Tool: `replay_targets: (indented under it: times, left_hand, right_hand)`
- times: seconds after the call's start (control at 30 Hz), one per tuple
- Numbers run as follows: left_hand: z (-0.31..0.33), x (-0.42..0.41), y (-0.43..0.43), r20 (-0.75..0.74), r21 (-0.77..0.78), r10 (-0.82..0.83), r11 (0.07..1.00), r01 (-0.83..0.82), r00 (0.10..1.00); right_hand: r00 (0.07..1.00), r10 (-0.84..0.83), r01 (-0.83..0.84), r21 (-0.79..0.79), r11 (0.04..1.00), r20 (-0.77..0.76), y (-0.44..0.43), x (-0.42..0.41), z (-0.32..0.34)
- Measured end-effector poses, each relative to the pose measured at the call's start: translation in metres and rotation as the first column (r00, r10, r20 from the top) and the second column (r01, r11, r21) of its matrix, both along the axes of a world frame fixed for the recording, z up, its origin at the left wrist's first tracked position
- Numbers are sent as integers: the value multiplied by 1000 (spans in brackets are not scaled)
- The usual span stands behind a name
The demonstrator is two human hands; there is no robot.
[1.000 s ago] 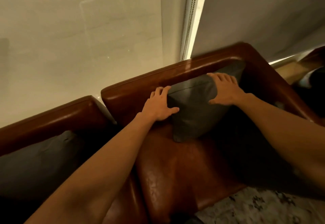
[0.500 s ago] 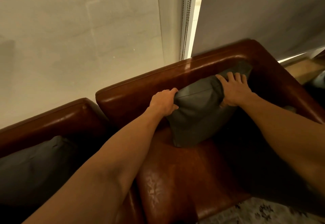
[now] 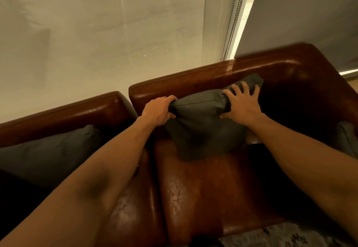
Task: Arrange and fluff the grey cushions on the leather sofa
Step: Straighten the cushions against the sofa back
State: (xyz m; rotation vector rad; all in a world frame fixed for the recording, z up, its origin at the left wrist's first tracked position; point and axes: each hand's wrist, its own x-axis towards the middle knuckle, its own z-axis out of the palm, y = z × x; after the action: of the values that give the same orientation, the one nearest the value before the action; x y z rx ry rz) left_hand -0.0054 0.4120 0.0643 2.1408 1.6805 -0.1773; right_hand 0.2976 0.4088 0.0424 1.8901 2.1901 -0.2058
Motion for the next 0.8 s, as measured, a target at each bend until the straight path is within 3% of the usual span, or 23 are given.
replay_targets:
  times: [0.23,0.5,0.57,0.67,0.8]
  left_hand:
    - [1,-31,-2,-42,-10,20,1000,-20,999]
    - [-5,-33,-11,-76,-29,69,997,-71,995]
    - [-6,-36,-14,-74,-19,96,995,-97,993]
    - [-8,-39,-19,-5,-13,200,980,-200,980]
    - [-14,-42,-28,240,-84,395,918,-387,887]
  right_hand:
    - [999,-38,37,70,997,10,-12,-33,-9]
    - [997,-59,54,-107,993,-48,2,-28,-3]
    - [988,-81,66,-115,991,-129,3,-25,2]
    - [926,-155,162,-7,987,-345,-3,-16,4]
    - [782,-257,400,142,905,-568,-21,-6,-2]
